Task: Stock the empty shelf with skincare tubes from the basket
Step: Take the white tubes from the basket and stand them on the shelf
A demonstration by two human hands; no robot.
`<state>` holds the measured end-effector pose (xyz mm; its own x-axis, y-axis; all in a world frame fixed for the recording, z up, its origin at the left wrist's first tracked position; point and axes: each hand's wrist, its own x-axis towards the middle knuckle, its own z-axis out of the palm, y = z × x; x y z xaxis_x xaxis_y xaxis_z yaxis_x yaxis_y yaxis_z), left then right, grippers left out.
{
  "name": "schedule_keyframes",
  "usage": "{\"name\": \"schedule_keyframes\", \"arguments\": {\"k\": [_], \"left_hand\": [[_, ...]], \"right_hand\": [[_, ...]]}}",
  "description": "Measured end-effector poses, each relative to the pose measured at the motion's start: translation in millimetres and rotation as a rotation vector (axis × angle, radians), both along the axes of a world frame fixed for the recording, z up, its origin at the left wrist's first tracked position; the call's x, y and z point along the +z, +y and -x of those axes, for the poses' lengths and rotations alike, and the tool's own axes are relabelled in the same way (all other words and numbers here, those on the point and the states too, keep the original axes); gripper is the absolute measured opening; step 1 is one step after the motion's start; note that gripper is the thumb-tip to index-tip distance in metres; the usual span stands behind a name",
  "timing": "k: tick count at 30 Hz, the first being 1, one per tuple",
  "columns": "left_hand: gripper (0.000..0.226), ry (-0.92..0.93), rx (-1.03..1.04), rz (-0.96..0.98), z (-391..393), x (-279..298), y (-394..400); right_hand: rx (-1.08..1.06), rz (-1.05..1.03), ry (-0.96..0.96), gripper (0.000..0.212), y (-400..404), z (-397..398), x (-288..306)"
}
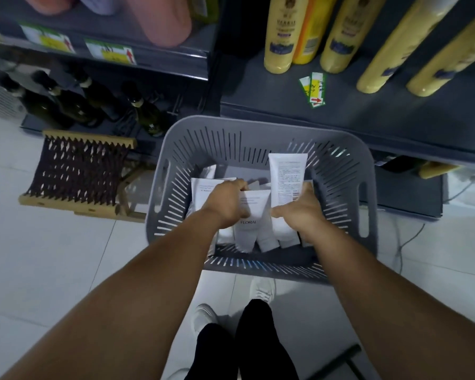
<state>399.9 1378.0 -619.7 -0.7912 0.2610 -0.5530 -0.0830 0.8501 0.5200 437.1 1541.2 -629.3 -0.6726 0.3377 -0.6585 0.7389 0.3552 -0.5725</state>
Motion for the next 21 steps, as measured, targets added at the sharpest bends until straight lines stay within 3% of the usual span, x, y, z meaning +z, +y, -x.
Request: {"name": "schedule_keyframes", "arguments": {"k": [9, 12, 21], "left_hand": [[0.028, 0.179, 0.287, -0.380, -8, 125, -18], [0.027, 0.252, 0.310, -0.500, -5, 178, -23], [0.034, 0.463, 0.240, -0.697, 9, 317, -44]], "right_hand": [[-0.181, 0.059, 0.441, 0.059, -17, -29, 128], [-0.199, 0.093, 0.597, 0.048, -26, -29, 173], [-0.206, 0.186, 0.891, 0.052, -46, -15, 304]]}}
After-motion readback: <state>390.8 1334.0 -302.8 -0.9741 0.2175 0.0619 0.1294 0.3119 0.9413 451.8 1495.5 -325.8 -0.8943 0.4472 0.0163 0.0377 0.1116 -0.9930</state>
